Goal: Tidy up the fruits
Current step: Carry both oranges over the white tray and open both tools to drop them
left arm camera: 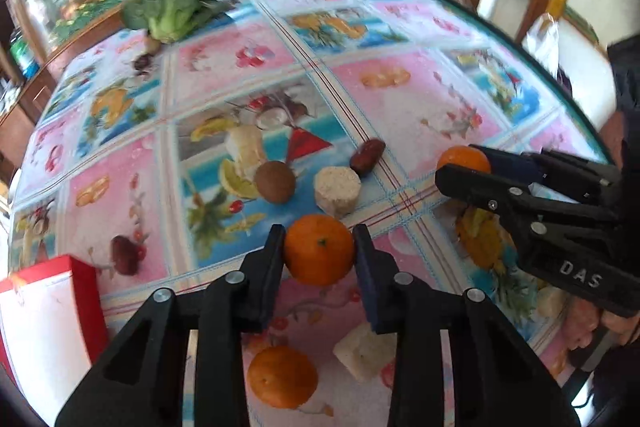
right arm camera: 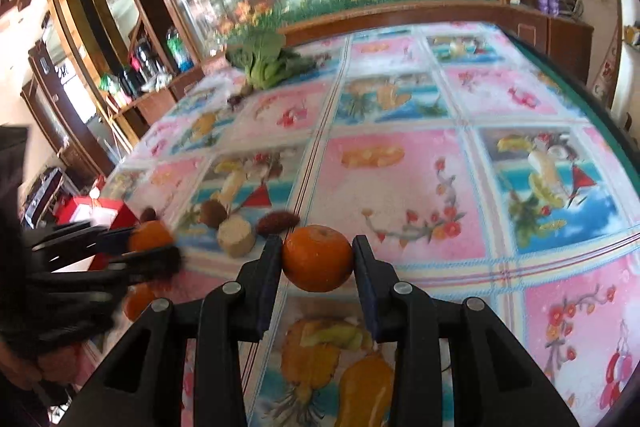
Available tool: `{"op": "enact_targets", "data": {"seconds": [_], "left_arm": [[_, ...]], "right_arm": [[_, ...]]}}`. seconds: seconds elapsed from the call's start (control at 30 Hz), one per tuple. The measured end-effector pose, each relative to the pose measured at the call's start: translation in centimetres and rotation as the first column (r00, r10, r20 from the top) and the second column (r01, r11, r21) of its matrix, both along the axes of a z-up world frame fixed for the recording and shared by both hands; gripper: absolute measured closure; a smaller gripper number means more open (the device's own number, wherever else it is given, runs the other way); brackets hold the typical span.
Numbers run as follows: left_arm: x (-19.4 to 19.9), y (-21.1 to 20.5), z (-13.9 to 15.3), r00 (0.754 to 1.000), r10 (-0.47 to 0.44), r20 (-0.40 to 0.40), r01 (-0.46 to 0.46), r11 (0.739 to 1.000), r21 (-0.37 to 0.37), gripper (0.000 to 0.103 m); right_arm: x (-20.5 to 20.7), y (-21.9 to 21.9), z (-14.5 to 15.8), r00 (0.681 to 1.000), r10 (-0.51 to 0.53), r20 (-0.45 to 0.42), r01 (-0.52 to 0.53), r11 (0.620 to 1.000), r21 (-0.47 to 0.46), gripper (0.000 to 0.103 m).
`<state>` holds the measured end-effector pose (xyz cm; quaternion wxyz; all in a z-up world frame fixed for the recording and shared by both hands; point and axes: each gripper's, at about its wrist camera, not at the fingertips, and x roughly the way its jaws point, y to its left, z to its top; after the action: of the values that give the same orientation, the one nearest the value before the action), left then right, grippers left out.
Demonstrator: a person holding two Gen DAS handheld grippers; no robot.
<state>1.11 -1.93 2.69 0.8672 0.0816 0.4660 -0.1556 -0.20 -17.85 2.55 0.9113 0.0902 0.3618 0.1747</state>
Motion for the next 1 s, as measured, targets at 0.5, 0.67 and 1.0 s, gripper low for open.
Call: {"op": "enact_targets", "data": {"seconds": [0.5,0.67,1.0], "left_arm": [[-14.6,14.5,6.3,0.910,0.357,0.212,-0.337,0.933,-0.128,0.067],[-16.8,20.0,3.7,0.871,0.468,0.149,-0.461,0.884,-0.084,0.067],[-17.7,23.7,-0.4,0.833,0.549,0.065,-0.547,0.835,-0.051,0.067]], "right_arm": [[-3.3,3.9,2.4,0.995,0.030,0.091,-0.037,0.996,0.075,0.068],[-7.0,13.6,3.0,0.953,0.294,0.078,-0.301,0.948,0.104,0.068],[-10.6,26.2,1.4,0.852,0.524,-0.008,-0.520,0.846,0.120,0.068]]}}
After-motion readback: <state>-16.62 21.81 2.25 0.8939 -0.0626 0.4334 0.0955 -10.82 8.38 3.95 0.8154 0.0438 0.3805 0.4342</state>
